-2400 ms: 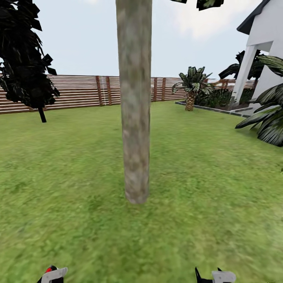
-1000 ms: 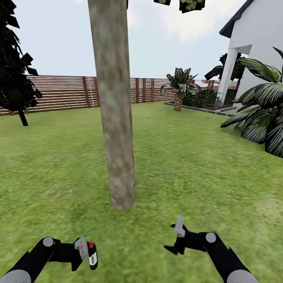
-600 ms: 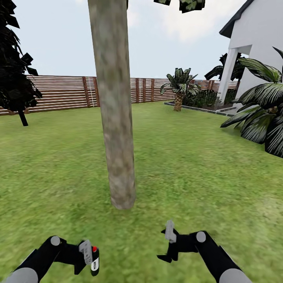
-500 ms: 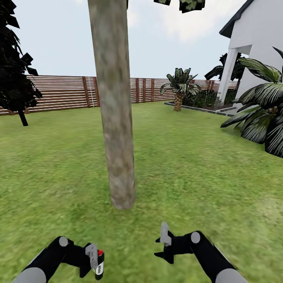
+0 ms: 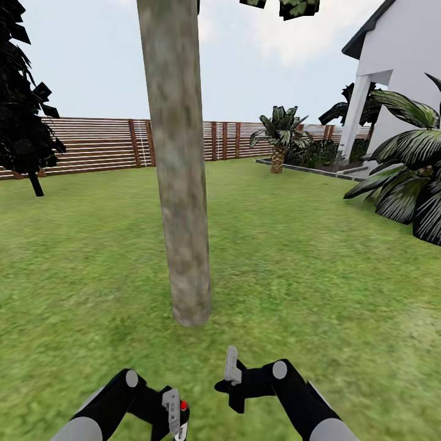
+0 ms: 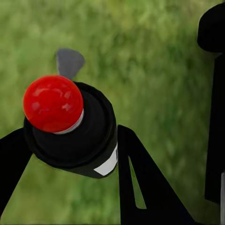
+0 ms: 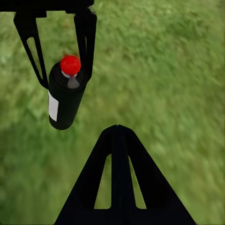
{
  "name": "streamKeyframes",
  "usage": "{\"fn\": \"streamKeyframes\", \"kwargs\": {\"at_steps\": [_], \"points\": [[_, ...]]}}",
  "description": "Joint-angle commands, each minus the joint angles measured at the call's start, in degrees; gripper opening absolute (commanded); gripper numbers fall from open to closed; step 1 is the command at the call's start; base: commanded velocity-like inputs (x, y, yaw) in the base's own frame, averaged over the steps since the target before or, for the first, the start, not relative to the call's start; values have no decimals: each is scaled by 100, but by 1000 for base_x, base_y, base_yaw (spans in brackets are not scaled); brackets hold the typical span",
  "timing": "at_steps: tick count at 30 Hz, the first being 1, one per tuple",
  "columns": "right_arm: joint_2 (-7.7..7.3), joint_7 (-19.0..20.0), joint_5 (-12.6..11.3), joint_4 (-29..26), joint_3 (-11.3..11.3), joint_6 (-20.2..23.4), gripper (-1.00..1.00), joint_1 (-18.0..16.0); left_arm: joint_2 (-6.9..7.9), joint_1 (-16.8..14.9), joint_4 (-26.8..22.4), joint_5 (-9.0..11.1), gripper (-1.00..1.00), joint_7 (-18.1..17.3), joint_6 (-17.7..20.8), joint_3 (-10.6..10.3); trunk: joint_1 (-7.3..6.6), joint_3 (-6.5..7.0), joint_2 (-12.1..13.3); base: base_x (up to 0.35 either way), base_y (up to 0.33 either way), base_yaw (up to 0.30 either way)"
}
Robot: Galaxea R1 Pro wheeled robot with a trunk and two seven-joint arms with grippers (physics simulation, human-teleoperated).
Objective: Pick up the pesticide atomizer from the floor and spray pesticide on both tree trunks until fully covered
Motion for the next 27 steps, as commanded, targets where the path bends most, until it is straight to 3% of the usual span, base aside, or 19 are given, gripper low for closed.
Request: {"fn": "streamKeyframes", "kwargs": {"at_steps": [1, 16, 18, 27], "points": [[14, 3, 61, -7, -6, -48, -100, -3, -23, -2, -9, -70, -100, -10, -60, 14, -1, -6, -2, 0, 0, 0], [74, 0, 61, -85, -7, -48, -100, -4, -232, -19, -222, -128, -100, 19, -35, -17, -1, -6, -2, 0, 0, 0], [74, -3, 61, -86, -13, -54, -100, -4, -374, -25, -261, -88, -100, 49, -41, -10, -1, -6, -2, 0, 0, 0], [74, -6, 59, -86, -14, -57, -100, -4, -387, -11, -460, -70, -100, 52, -51, 14, -1, -6, -2, 0, 0, 0]]}}
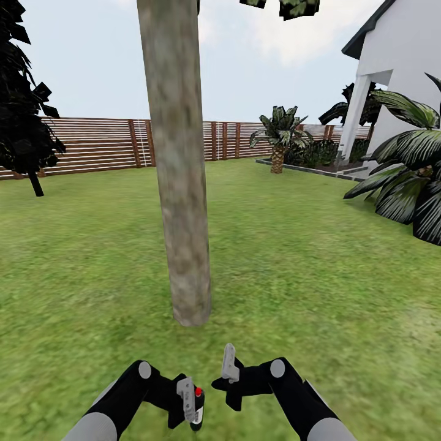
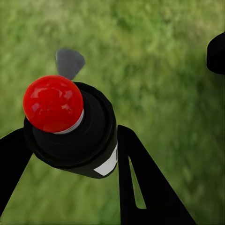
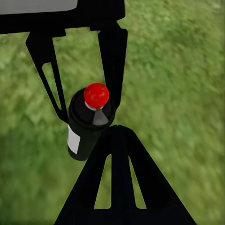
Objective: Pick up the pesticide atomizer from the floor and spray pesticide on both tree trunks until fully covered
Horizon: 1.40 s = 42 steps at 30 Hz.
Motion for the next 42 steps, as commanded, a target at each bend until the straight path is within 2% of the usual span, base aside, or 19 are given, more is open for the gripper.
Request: {"fn": "streamKeyframes", "kwargs": {"at_steps": [1, 16, 42], "points": [[2, 3, 60, -7, -5, -48, -100, -2, -4, -2, -8, -52, -100, -9, -60, 16, -1, -6, -2, 0, 0, 0], [2, 3, 61, -7, -7, -48, -100, -2, -144, -5, -17, -45, -100, 0, -62, 21, -1, -6, -2, 0, 0, 0], [2, 3, 62, -7, -7, -48, -100, -2, -250, -11, -18, -26, -100, 9, -64, 21, -1, -6, -2, 0, 0, 0]]}}
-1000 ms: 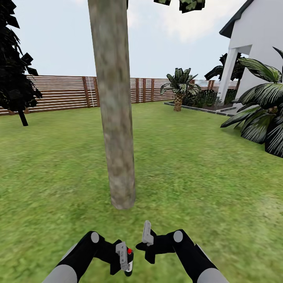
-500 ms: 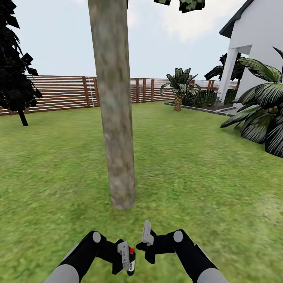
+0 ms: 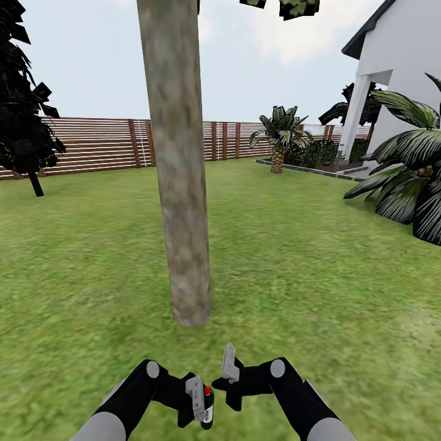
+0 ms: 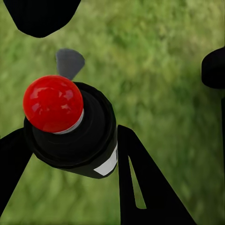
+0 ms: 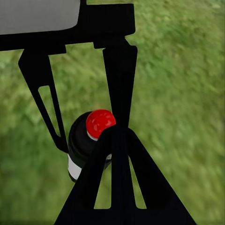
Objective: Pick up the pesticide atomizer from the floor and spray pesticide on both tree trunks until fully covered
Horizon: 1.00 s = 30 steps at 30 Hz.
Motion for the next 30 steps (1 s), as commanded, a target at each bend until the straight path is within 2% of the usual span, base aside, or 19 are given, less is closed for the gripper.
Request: {"fn": "streamKeyframes", "kwargs": {"at_steps": [1, 9, 16, 26, 30], "points": [[2, 3, 58, -7, -6, -48, -100, -2, -5, -2, -7, -52, -100, -9, -62, 19, -1, -6, -2, 0, 0, 0], [2, 3, 56, -7, -6, -48, -100, -2, -5, -8, -7, -42, -100, -9, -65, 26, -1, -6, -2, 0, 0, 0], [2, -5, 60, -7, -5, -48, -100, -2, 2, 1, 1, 279, -100, -25, -86, 27, -1, -6, -2, 0, 0, 0], [2, -4, 60, -7, -6, -48, -100, -2, 2, -2, 6, 305, -100, -20, -80, 25, -1, -6, -2, 0, 0, 0], [2, -3, 60, -7, -6, -45, -100, -2, 50, 6, 12, 251, -100, -16, -63, 2, -1, -6, -2, 0, 0, 0]]}}
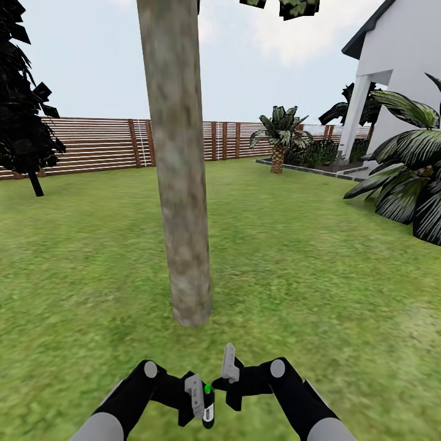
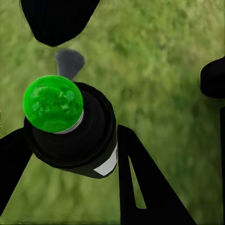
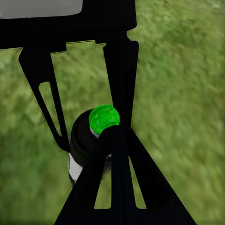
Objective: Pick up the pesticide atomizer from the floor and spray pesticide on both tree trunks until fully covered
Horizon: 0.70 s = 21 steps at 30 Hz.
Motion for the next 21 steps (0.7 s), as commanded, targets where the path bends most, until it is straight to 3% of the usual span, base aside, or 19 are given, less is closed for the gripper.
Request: {"fn": "streamKeyframes", "kwargs": {"at_steps": [1, 2, 5, 6, 8, 10, 11, 15, 16, 21], "points": [[2, 1, 60, -7, -6, -47, -100, -2, 20, -6, -4, -69, -100, 14, -57, 11, -1, -6, -2, 0, 0, 0], [2, 2, 60, -1, -6, -45, -100, -2, 52, -7, -3, -83, -100, 47, -59, 8, -1, -6, -2, 0, 0, 0], [2, 6, 60, 9, -6, -50, -100, -2, 366, 7, -5, -235, -100, 174, -56, -11, -1, -6, -2, 0, 0, 0], [2, 7, 60, 9, -5, -51, -100, -2, 395, 9, -5, -265, -100, 179, -55, -12, -1, -6, -2, 0, 0, 0], [0, 8, 60, 15, 0, -51, -100, -2, 551, 32, -7, -439, -100, 198, -54, -9, -1, -6, -2, 0, 0, 0], [-4, 8, 60, 18, 2, -51, -100, -2, 779, 47, -8, -554, -100, 206, -48, 10, -1, -6, -2, 0, 0, 0], [-5, 8, 60, 20, 2, -51, -100, -2, 825, 50, -8, -565, -100, 207, -49, 15, -1, -6, -2, 0, 0, 0], [-16, 8, 61, 32, -4, -56, -100, -2, 1276, 59, -8, -604, -100, 209, -49, 42, -1, -6, -2, 0, 0, 0], [-22, 8, 64, 35, -5, -58, 100, -2, 1356, 60, -5, -606, -100, 206, -47, 45, -1, -6, -2, 0, 0, 0], [-57, 1, 76, 49, -16, -58, 100, -2, 1705, 60, 44, -613, -100, 207, -49, 50, -1, -6, -2, 0, 0, 0]]}}
